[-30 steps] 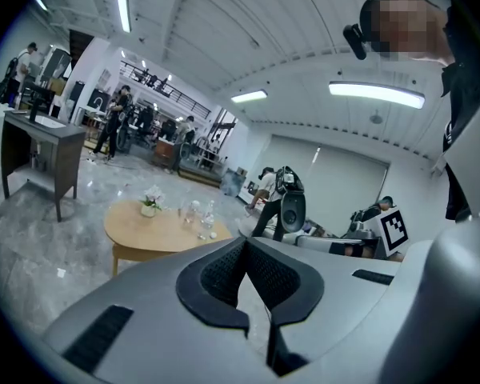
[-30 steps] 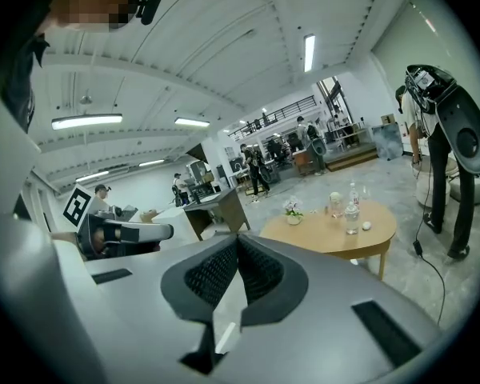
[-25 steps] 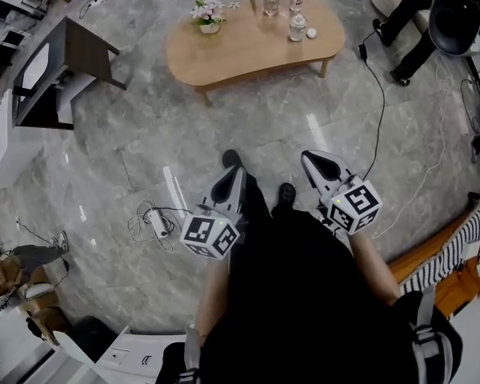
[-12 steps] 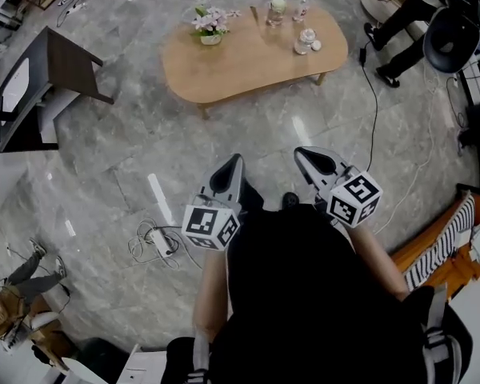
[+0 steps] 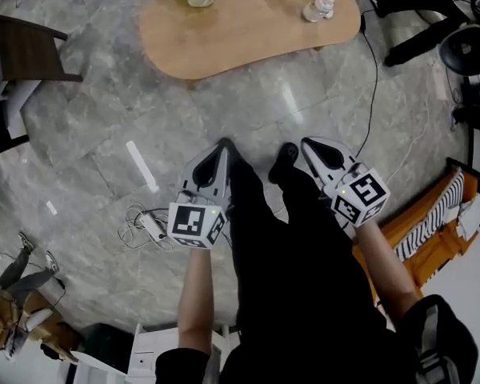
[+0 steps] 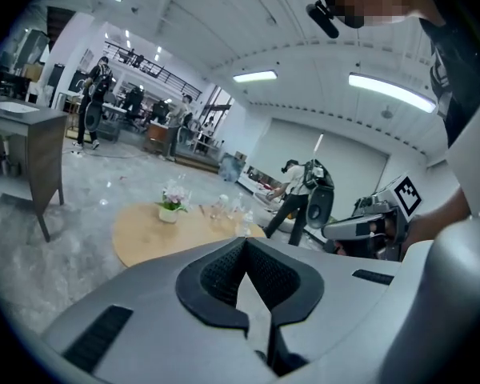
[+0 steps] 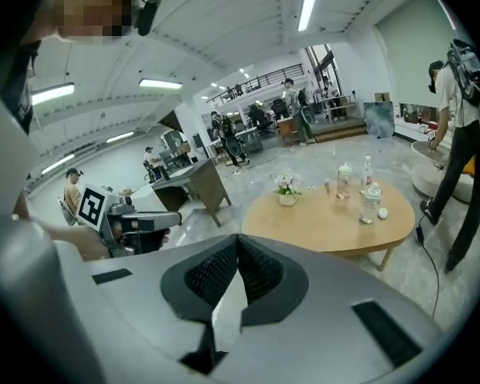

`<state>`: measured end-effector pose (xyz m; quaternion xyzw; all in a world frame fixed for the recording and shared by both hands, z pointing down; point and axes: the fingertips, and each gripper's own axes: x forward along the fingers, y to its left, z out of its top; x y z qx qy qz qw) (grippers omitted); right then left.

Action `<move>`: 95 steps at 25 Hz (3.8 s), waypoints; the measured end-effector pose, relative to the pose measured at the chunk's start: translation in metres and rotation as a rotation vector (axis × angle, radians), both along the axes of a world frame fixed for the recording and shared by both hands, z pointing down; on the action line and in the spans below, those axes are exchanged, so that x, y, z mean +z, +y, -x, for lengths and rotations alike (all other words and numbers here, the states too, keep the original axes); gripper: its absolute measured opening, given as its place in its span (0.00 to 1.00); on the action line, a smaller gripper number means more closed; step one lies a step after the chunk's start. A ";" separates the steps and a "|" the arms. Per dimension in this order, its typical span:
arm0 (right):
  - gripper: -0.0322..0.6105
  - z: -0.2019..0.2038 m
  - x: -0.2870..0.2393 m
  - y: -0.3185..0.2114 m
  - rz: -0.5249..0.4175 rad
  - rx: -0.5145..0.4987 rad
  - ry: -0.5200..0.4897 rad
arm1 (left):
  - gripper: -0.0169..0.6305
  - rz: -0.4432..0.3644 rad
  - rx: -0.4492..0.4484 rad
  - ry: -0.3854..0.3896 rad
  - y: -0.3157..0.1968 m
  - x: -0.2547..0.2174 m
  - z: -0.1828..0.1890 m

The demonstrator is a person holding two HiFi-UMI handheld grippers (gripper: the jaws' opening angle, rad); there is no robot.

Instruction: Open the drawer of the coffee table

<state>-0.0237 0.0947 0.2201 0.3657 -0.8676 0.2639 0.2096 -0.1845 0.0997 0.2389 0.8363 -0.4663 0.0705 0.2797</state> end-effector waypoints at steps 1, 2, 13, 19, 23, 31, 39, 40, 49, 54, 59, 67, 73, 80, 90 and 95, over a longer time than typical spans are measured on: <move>0.07 0.001 0.013 -0.007 0.000 0.001 0.017 | 0.04 0.017 -0.017 -0.011 -0.006 0.015 0.007; 0.07 0.002 0.025 -0.015 -0.003 0.000 0.030 | 0.04 0.034 -0.038 -0.021 -0.012 0.030 0.014; 0.07 -0.001 0.194 -0.071 0.018 -0.101 0.052 | 0.04 0.121 -0.071 -0.142 -0.058 0.199 0.028; 0.07 -0.037 0.308 -0.086 0.037 -0.149 0.130 | 0.04 0.185 -0.054 -0.161 -0.064 0.295 0.024; 0.07 -0.050 0.371 -0.111 -0.007 -0.154 0.150 | 0.04 0.193 -0.088 -0.181 -0.081 0.355 0.036; 0.07 -0.063 0.469 -0.160 -0.019 -0.115 0.178 | 0.04 0.252 -0.143 -0.257 -0.113 0.438 0.061; 0.18 -0.086 0.490 -0.217 -0.009 0.000 0.179 | 0.24 0.277 -0.227 -0.301 -0.142 0.468 0.086; 0.22 -0.086 0.492 -0.222 -0.002 0.001 0.173 | 0.27 0.272 -0.236 -0.303 -0.147 0.470 0.088; 0.46 -0.076 0.519 -0.257 -0.034 -0.041 0.260 | 0.58 0.252 -0.273 -0.305 -0.179 0.484 0.093; 0.48 -0.071 0.527 -0.274 -0.027 -0.037 0.269 | 0.61 0.258 -0.248 -0.308 -0.188 0.494 0.093; 0.50 -0.064 0.530 -0.284 -0.035 -0.033 0.266 | 0.61 0.261 -0.246 -0.323 -0.193 0.501 0.095; 0.50 -0.053 0.537 -0.294 -0.027 -0.047 0.271 | 0.61 0.249 -0.209 -0.312 -0.208 0.506 0.090; 0.50 -0.055 0.538 -0.291 -0.020 -0.066 0.304 | 0.61 0.237 -0.241 -0.310 -0.209 0.503 0.085; 0.50 -0.052 0.537 -0.284 0.075 0.003 0.238 | 0.61 0.222 -0.327 -0.288 -0.210 0.501 0.085; 0.50 -0.051 0.540 -0.279 0.124 0.025 0.224 | 0.60 0.238 -0.344 -0.284 -0.202 0.505 0.087; 0.50 -0.056 0.548 -0.273 0.161 0.016 0.247 | 0.60 0.281 -0.346 -0.274 -0.193 0.514 0.085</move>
